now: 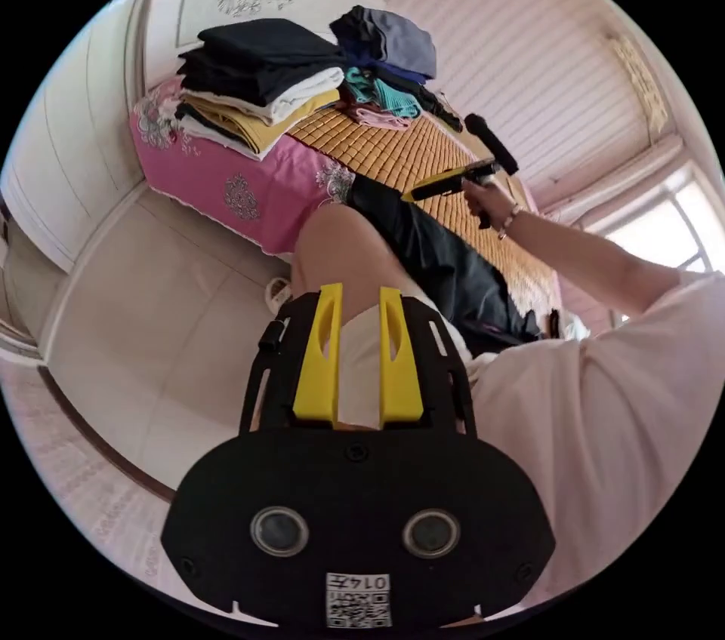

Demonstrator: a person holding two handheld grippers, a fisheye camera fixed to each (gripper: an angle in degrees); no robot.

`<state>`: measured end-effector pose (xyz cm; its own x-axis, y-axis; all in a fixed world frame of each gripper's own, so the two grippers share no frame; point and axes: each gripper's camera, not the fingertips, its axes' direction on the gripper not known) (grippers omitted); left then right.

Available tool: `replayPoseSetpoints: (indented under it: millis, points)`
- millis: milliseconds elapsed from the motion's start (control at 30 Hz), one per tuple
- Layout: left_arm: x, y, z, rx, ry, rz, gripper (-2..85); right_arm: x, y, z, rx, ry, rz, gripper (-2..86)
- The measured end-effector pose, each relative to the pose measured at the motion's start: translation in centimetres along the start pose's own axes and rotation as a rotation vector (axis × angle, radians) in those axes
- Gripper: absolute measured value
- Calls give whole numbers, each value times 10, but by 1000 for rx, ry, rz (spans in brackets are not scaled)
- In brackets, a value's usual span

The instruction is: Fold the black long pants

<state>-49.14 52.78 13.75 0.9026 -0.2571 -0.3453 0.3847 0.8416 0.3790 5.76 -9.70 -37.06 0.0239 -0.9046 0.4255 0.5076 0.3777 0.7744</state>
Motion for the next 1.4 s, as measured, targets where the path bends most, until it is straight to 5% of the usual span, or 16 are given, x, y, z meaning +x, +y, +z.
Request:
replayPoseSetpoints:
  millis: [300,500,633,767,933,1067,1300,1400]
  points:
    - [28,-31,52,-118,116,105,129,-6,-6,15,-96,117,-100,22]
    - [53,-29,49,-90,53,283,135,18,53,-69,100,-11,-105,2]
    - [81,-34,48,-40,62,402,138,65,135,-148,279,34,44,1]
    - [114,-43,66,-19,64,519,142,149,242,-186,406,178,453,6]
    - [152,-48,120,-44,39,667,143,226,340,-103,182,18,805,10]
    - [198,-58,182,-109,32,832,142,221,385,-32,75,-91,894,12]
    - [267,-52,285,-155,-134,1264,138,214,433,-26,241,-186,967,14]
    - [283,-48,328,-274,-169,1233,134,213,448,-28,285,-210,1002,14]
